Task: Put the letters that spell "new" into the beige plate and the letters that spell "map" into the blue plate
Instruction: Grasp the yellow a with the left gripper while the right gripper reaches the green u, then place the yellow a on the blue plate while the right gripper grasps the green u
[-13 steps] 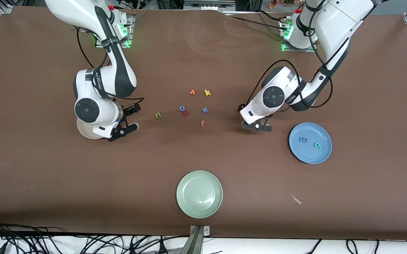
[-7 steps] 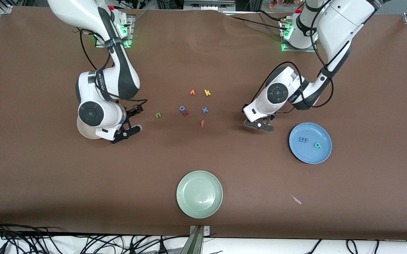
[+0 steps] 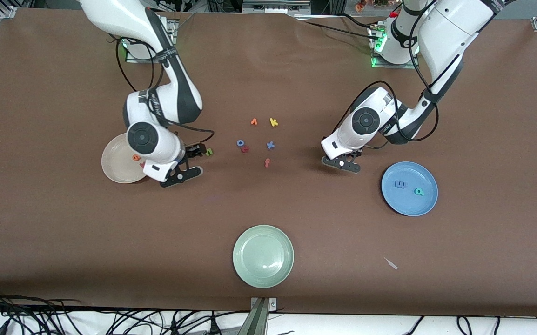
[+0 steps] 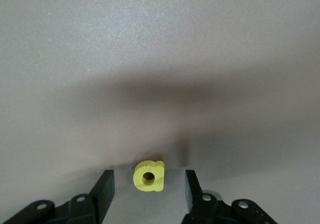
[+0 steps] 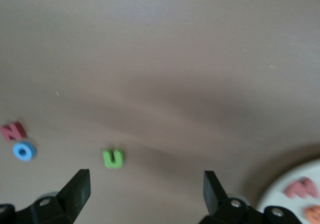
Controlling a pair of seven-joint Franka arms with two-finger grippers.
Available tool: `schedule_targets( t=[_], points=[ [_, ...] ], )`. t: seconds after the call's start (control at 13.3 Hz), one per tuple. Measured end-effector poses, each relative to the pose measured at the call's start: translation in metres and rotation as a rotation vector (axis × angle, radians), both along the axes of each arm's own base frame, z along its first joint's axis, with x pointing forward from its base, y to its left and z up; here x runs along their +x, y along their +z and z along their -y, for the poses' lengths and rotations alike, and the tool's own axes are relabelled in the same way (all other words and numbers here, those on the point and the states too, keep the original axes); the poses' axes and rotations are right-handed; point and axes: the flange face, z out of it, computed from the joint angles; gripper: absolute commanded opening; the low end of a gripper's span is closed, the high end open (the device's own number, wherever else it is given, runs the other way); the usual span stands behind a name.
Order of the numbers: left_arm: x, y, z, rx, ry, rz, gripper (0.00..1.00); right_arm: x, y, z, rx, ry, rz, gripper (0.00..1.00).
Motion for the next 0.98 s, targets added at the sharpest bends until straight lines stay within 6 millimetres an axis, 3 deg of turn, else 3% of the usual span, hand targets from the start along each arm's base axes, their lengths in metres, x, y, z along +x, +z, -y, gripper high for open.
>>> schedule_targets(
  t=[0.3,0.68,0.98],
  points=[
    [-0.005,-0.004,-0.001,0.004,-0.003,-0.010,0.15,-0.026,-0.029,-0.011,0.028,-0.027,0.109,1.00],
    [-0.001,0.002,-0.002,-0.002,-0.037,0.003,0.15,-0.053,-0.045,-0.014,0.045,-0.022,0.145,1.00],
    [0.015,0.035,-0.008,0.050,-0.069,0.007,0.15,-0.068,-0.058,-0.015,0.041,-0.033,0.143,0.94]
  ],
)
